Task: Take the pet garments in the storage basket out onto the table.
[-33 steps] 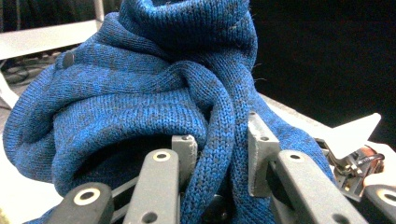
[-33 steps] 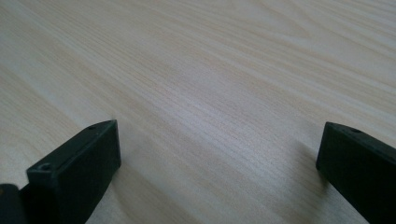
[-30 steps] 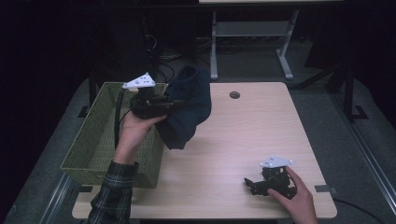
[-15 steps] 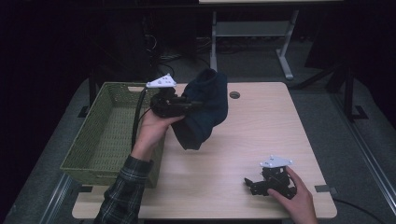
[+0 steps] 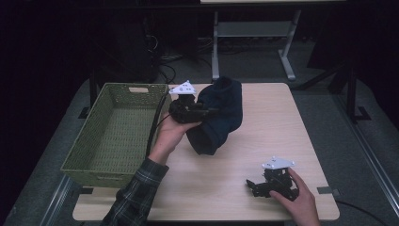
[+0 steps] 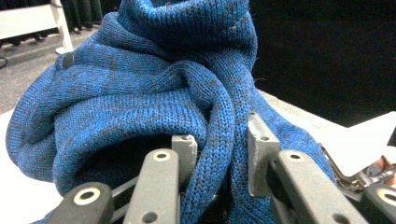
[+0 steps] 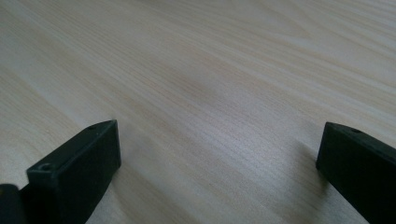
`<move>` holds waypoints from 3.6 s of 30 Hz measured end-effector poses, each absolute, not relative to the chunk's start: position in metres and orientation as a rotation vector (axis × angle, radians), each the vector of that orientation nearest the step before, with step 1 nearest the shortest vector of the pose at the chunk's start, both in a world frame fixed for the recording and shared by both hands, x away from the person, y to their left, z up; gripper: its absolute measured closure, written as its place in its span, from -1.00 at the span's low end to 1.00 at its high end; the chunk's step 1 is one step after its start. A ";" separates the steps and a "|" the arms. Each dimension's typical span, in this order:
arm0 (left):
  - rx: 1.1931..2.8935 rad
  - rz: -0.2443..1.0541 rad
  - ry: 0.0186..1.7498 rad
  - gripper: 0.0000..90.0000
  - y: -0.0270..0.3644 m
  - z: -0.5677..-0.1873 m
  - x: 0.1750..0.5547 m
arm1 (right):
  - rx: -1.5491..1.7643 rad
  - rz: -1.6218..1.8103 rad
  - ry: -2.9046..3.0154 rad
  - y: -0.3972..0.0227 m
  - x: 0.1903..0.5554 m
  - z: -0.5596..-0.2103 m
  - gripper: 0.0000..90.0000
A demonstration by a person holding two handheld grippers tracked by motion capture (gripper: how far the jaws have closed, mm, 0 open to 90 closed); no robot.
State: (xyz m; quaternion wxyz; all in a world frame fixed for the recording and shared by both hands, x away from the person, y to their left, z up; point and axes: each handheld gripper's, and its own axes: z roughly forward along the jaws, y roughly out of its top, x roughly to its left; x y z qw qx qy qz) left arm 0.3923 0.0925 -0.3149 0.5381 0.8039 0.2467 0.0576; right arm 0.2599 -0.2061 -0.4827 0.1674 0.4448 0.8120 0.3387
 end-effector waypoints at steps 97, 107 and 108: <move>2.157 0.201 0.692 -0.70 0.084 -0.407 0.345 | 1.251 0.973 2.331 -0.207 0.259 -0.483 -1.00; 2.166 0.203 0.701 -0.70 0.096 -0.415 0.329 | 1.250 0.974 2.331 -0.207 0.259 -0.483 -1.00; 2.176 0.202 0.697 -0.70 0.097 -0.416 0.329 | 1.250 0.973 2.331 -0.207 0.259 -0.483 -1.00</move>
